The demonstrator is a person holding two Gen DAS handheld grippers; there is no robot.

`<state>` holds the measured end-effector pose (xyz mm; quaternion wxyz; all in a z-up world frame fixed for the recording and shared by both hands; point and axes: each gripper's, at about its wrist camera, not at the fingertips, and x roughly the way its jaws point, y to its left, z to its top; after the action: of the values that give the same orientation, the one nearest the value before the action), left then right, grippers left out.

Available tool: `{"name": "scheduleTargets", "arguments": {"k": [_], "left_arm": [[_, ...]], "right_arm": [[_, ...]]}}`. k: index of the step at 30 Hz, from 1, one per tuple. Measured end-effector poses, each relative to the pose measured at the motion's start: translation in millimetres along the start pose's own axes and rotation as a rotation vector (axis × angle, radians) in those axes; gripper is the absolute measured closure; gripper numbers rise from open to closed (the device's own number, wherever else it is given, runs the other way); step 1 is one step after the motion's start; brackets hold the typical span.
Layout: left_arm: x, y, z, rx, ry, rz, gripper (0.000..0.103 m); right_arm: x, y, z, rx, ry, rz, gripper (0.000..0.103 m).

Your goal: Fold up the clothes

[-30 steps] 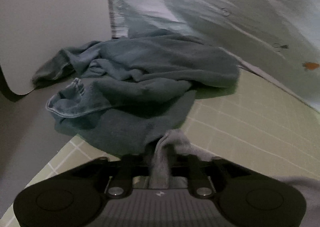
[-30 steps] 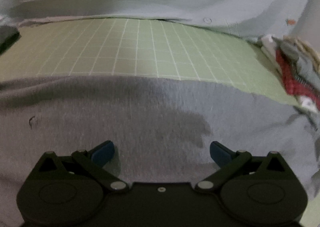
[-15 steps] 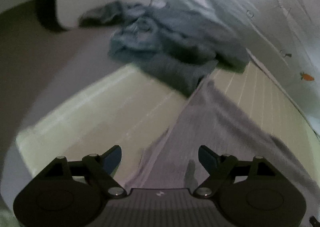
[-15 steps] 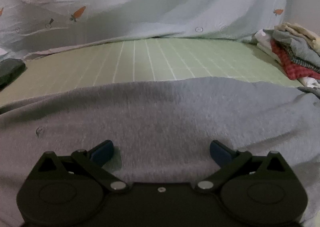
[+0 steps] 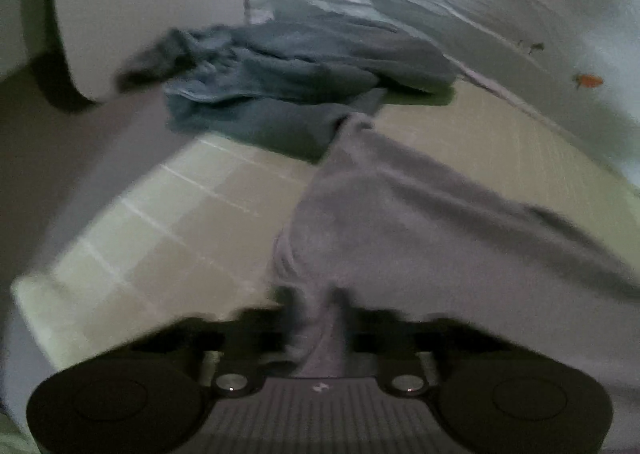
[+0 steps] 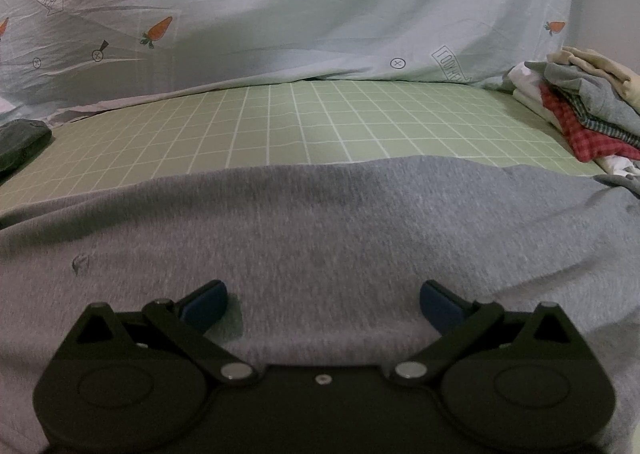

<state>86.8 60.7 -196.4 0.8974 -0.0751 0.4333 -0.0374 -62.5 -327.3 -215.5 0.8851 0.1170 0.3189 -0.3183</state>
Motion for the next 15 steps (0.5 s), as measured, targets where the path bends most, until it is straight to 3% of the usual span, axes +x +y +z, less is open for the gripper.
{"name": "scheduleTargets", "arguments": {"k": [3, 7, 12, 14, 15], "left_arm": [[-3.2, -19.1, 10.7, -0.006, -0.029, -0.041, 0.093], [-27.0, -70.0, 18.1, 0.046, -0.101, -0.220, 0.093], [-55.9, -156.9, -5.3, 0.252, -0.063, -0.517, 0.093], [-59.2, -191.4, -31.4, 0.399, 0.019, -0.619, 0.087], [-58.2, -203.5, -44.7, 0.471, 0.054, -0.631, 0.086]], "right_arm": [[-0.2, -0.1, 0.3, 0.000, 0.000, 0.001, 0.000], [-0.4, -1.1, 0.4, 0.000, -0.001, 0.005, 0.000], [-0.3, -2.0, 0.5, 0.000, -0.003, 0.012, 0.000], [-0.3, -2.5, 0.3, 0.001, -0.003, 0.015, 0.000], [-0.3, -2.7, 0.2, 0.001, -0.004, 0.016, 0.000]]}}
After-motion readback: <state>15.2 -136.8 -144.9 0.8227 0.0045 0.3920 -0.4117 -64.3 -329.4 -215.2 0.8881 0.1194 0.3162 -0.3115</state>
